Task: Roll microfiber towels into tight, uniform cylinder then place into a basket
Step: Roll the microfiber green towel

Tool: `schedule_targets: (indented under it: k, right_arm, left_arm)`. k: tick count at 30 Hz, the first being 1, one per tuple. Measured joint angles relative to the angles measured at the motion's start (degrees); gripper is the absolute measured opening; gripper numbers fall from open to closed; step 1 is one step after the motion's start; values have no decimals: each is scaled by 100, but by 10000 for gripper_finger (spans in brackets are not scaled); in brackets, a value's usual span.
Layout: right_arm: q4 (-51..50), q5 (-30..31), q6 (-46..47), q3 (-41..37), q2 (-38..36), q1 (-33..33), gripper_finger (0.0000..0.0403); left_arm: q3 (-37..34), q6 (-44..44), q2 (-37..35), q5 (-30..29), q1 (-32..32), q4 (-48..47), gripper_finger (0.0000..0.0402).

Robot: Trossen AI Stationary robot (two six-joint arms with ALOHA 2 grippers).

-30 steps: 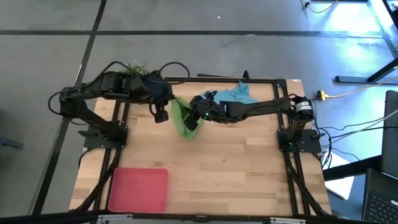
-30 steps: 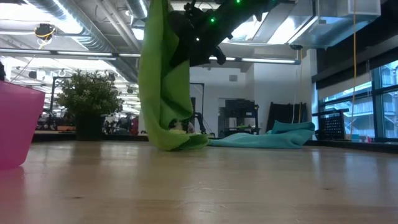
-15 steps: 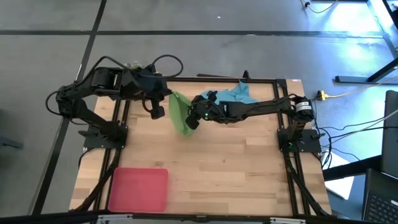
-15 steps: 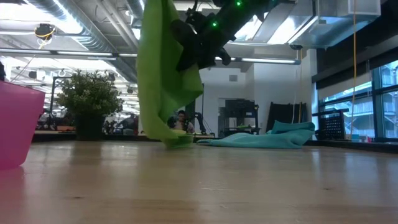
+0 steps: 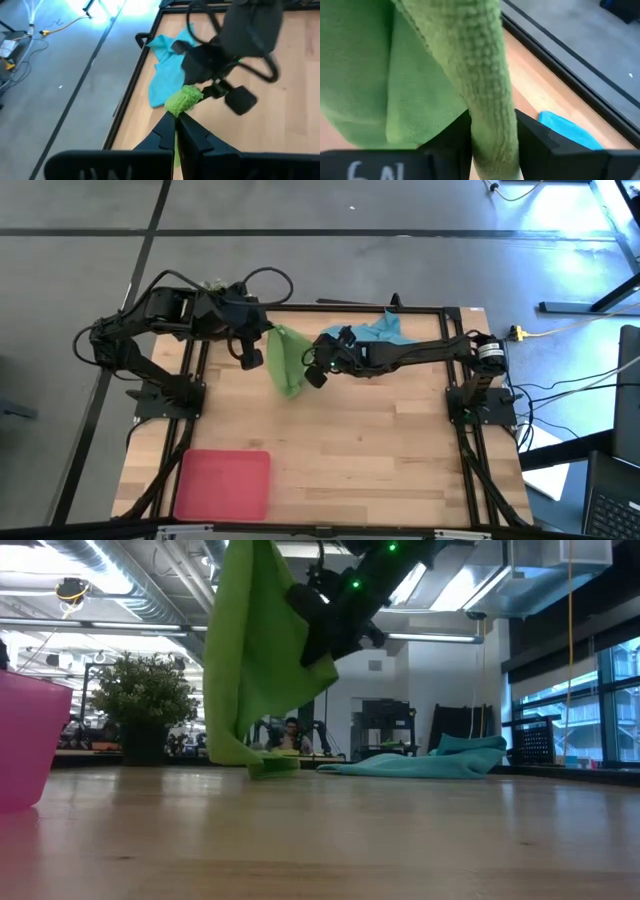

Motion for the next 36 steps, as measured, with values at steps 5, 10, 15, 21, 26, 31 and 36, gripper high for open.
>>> schedule_targets:
  k: [5,10,15,21,26,31,36]
  right_arm:
    - [-340,38,9,0,-161,0,126]
    - [-496,18,-21,2,-171,0,126]
    - [-855,-291,-169,2,-172,0,126]
    - [-974,6,-154,2,-172,1,126]
    - [-1071,-216,-169,2,-172,0,102]
    - [-1262,-414,-196,2,-172,4,23]
    - [-1823,-559,-482,284,-184,0,9]
  left_arm:
    - [0,-4,0,-145,5,-151,0]
    - [0,-17,0,-268,5,-160,0]
    - [-2,-17,0,-400,5,-208,0]
    - [-2,-123,0,-403,5,-208,0]
    - [-2,-139,0,-405,5,-210,0]
    - [-2,-149,0,-405,5,-210,0]
    - [-4,-337,0,-407,5,-375,0]
